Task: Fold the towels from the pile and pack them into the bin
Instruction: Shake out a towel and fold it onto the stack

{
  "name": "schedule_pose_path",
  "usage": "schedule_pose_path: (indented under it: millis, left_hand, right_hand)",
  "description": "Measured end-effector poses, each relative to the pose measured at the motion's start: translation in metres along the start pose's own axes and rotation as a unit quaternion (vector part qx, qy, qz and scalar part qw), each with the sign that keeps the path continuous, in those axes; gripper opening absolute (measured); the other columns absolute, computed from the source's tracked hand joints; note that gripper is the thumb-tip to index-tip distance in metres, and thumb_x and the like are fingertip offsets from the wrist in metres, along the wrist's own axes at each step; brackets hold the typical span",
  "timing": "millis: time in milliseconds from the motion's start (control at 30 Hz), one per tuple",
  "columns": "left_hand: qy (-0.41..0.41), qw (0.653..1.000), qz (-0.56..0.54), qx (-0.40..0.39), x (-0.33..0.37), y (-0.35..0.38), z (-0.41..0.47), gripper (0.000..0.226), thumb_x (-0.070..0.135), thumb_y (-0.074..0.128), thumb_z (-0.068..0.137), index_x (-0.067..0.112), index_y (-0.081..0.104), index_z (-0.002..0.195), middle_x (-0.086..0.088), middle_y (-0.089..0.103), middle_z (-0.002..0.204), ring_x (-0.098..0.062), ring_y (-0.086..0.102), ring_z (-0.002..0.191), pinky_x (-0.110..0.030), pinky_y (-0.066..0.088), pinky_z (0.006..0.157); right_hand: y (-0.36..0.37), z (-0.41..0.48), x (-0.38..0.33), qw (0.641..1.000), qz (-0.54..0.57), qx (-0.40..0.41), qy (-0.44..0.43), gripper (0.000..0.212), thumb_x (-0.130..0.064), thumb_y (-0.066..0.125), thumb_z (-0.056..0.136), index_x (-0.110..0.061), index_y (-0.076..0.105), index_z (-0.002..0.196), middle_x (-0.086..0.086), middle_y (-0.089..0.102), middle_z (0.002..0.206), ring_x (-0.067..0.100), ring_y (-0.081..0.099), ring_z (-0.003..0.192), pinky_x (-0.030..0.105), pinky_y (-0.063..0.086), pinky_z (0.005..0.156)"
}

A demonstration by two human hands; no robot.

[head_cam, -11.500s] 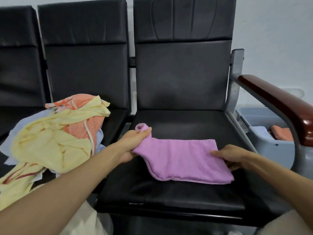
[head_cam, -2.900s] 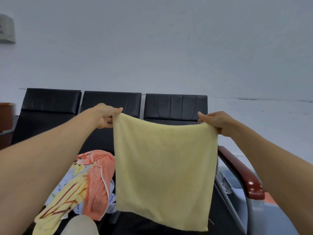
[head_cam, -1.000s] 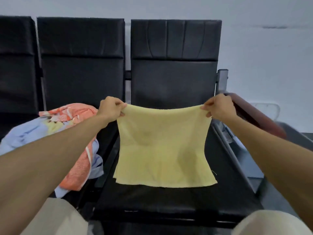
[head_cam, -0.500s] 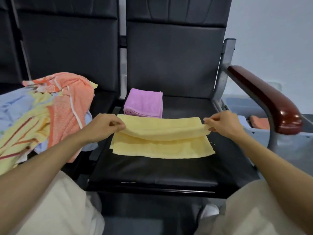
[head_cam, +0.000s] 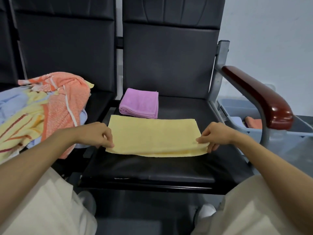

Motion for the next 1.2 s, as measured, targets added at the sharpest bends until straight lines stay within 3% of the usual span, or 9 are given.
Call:
schedule_pose_path:
  millis: [167, 267, 433, 567, 733, 833, 933, 1033, 1200]
  left_hand:
    - [-0.046, 0.998, -0.001, 0.048, -0.009, -0.003, 0.011, 0.029, 0.042, 0.062, 0.090, 0.024, 0.070, 0.069, 0.005, 0.068, 0.072, -0.011, 0.057, 0.065, -0.024, 0.044, 0.063]
    - [-0.115, 0.986, 0.028, 0.118, -0.025, -0.012, 0.018, 0.023, 0.035, 0.068, 0.086, 0.015, 0.055, 0.088, -0.003, 0.062, 0.093, -0.013, 0.053, 0.076, -0.024, 0.036, 0.059]
    - [-0.264, 0.960, -0.053, 0.078, -0.053, 0.001, 0.018, 0.079, 0.044, 0.073, 0.082, -0.004, 0.036, 0.133, -0.015, 0.052, 0.128, -0.026, 0.056, 0.107, -0.028, 0.044, 0.074]
    - [-0.250, 0.957, -0.126, 0.069, -0.056, 0.008, 0.022, 0.046, 0.035, 0.074, 0.082, 0.001, 0.059, 0.109, -0.008, 0.062, 0.107, -0.021, 0.059, 0.091, -0.025, 0.044, 0.069]
    - [-0.203, 0.937, -0.250, 0.136, -0.034, 0.004, 0.017, 0.019, 0.014, 0.058, 0.091, 0.005, 0.052, 0.106, -0.004, 0.057, 0.093, -0.017, 0.054, 0.082, -0.026, 0.041, 0.062]
    - [-0.212, 0.866, -0.435, 0.126, -0.025, 0.008, 0.012, 0.021, 0.006, 0.059, 0.089, -0.005, 0.057, 0.107, -0.013, 0.066, 0.091, -0.020, 0.063, 0.074, -0.026, 0.050, 0.061]
    - [-0.190, 0.803, -0.552, 0.123, -0.004, 0.008, 0.015, 0.028, 0.005, 0.063, 0.088, -0.006, 0.059, 0.114, -0.019, 0.068, 0.098, -0.024, 0.066, 0.083, -0.033, 0.055, 0.070]
    - [-0.138, 0.785, -0.595, 0.106, 0.034, 0.007, 0.029, 0.028, 0.016, 0.064, 0.092, 0.004, 0.060, 0.116, -0.016, 0.068, 0.105, -0.023, 0.065, 0.090, -0.034, 0.054, 0.077]
    - [-0.116, 0.793, -0.591, 0.094, 0.099, 0.012, 0.061, 0.012, 0.020, 0.050, 0.099, 0.015, 0.061, 0.103, -0.011, 0.059, 0.097, -0.022, 0.058, 0.084, -0.032, 0.049, 0.074]
  right_hand:
    - [-0.003, 0.003, 0.013, 0.999, -0.029, 0.019, 0.030, 0.026, -0.028, 0.058, 0.095, -0.007, 0.072, 0.087, 0.005, 0.074, 0.077, 0.021, 0.070, 0.056, 0.030, 0.060, 0.061]
    - [-0.012, 0.012, 0.023, 0.994, -0.056, 0.081, 0.054, 0.027, -0.033, 0.057, 0.096, -0.009, 0.068, 0.089, 0.008, 0.072, 0.083, 0.020, 0.068, 0.062, 0.024, 0.055, 0.053]
    - [-0.003, 0.031, 0.036, 0.987, -0.051, 0.104, 0.112, 0.036, -0.040, 0.062, 0.091, -0.005, 0.069, 0.098, 0.012, 0.070, 0.094, 0.022, 0.063, 0.061, 0.023, 0.049, 0.048]
    - [0.005, 0.045, 0.038, 0.985, -0.009, 0.109, 0.137, 0.037, -0.033, 0.073, 0.083, -0.007, 0.061, 0.106, 0.006, 0.063, 0.092, 0.019, 0.061, 0.072, 0.025, 0.048, 0.052]
    - [0.020, 0.051, 0.041, 0.977, 0.112, 0.014, 0.180, 0.048, -0.013, 0.079, 0.074, -0.002, 0.056, 0.114, 0.013, 0.060, 0.112, 0.025, 0.060, 0.096, 0.032, 0.054, 0.063]
    - [0.033, 0.046, 0.038, 0.969, 0.160, -0.049, 0.183, 0.048, -0.006, 0.076, 0.073, -0.005, 0.056, 0.116, 0.012, 0.063, 0.112, 0.027, 0.062, 0.099, 0.034, 0.057, 0.068]
    - [0.040, 0.044, 0.032, 0.967, 0.190, -0.072, 0.152, 0.036, -0.006, 0.073, 0.078, -0.010, 0.059, 0.111, 0.010, 0.066, 0.110, 0.026, 0.065, 0.099, 0.039, 0.059, 0.076]
    - [0.038, 0.041, 0.028, 0.966, 0.215, -0.066, 0.131, 0.018, -0.022, 0.062, 0.094, -0.014, 0.056, 0.108, 0.008, 0.064, 0.111, 0.024, 0.065, 0.098, 0.038, 0.058, 0.070]
    - [0.032, 0.036, 0.037, 0.958, 0.247, -0.081, 0.119, 0.028, -0.018, 0.039, 0.104, 0.000, 0.053, 0.121, 0.014, 0.066, 0.106, 0.026, 0.068, 0.089, 0.040, 0.060, 0.073]
Point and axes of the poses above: each hand's wrist, its own z-axis towards the middle knuckle, its own y-axis out of the palm, x = y × z, the point moved 10 cm from there along z, towards the middle knuckle
